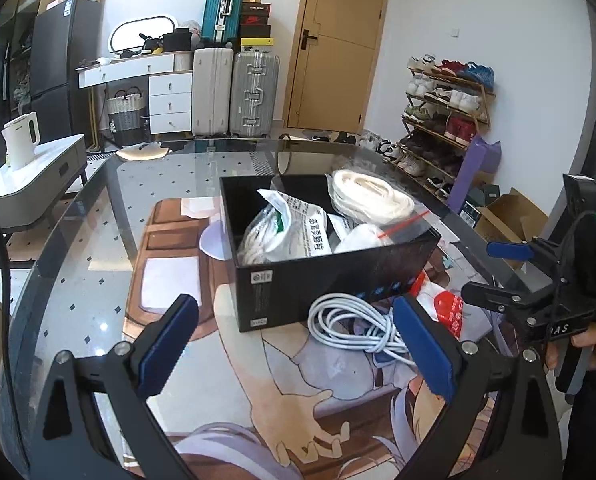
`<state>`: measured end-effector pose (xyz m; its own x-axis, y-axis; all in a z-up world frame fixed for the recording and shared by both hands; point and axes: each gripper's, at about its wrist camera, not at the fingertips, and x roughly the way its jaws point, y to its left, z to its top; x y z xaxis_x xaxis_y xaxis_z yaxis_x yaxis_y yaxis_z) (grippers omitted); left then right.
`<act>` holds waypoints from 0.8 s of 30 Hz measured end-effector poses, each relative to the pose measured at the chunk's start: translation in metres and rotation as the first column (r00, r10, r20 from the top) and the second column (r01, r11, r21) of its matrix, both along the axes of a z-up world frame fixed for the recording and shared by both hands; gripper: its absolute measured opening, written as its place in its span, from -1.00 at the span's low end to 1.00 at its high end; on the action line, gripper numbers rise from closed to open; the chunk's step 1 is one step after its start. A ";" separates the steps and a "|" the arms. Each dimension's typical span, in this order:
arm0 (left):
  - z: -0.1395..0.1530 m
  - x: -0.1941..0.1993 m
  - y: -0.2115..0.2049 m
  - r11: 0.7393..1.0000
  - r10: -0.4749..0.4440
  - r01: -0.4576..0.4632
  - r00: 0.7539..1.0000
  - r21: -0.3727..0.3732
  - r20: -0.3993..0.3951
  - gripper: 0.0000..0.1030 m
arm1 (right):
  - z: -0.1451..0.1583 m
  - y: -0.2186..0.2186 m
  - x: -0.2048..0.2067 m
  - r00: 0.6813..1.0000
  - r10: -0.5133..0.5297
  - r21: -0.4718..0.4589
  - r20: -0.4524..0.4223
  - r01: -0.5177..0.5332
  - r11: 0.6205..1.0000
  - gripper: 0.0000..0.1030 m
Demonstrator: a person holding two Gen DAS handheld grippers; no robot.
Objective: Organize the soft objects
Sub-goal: 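Withdraw both open grippers from the black box, then move the right gripper to the red balloon glue packet while the left gripper approaches the white cable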
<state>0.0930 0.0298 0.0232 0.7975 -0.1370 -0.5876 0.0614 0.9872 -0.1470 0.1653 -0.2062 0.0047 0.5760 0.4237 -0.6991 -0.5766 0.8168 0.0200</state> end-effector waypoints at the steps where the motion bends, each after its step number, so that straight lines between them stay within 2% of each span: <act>1: 0.000 0.000 -0.001 1.000 0.001 -0.001 1.000 0.002 -0.001 0.91 | -0.002 0.001 0.001 1.000 -0.002 -0.008 -0.004 0.002 1.000 0.99; 14: -0.014 -0.002 -0.008 1.000 -0.024 0.024 0.999 0.011 -0.040 0.91 | -0.033 0.035 0.002 0.997 0.046 -0.098 -0.064 -0.052 0.994 0.99; 24: -0.017 -0.001 -0.009 0.999 -0.035 0.035 0.998 0.008 -0.056 0.91 | -0.035 0.060 -0.011 0.983 0.162 -0.075 -0.087 -0.168 0.983 0.99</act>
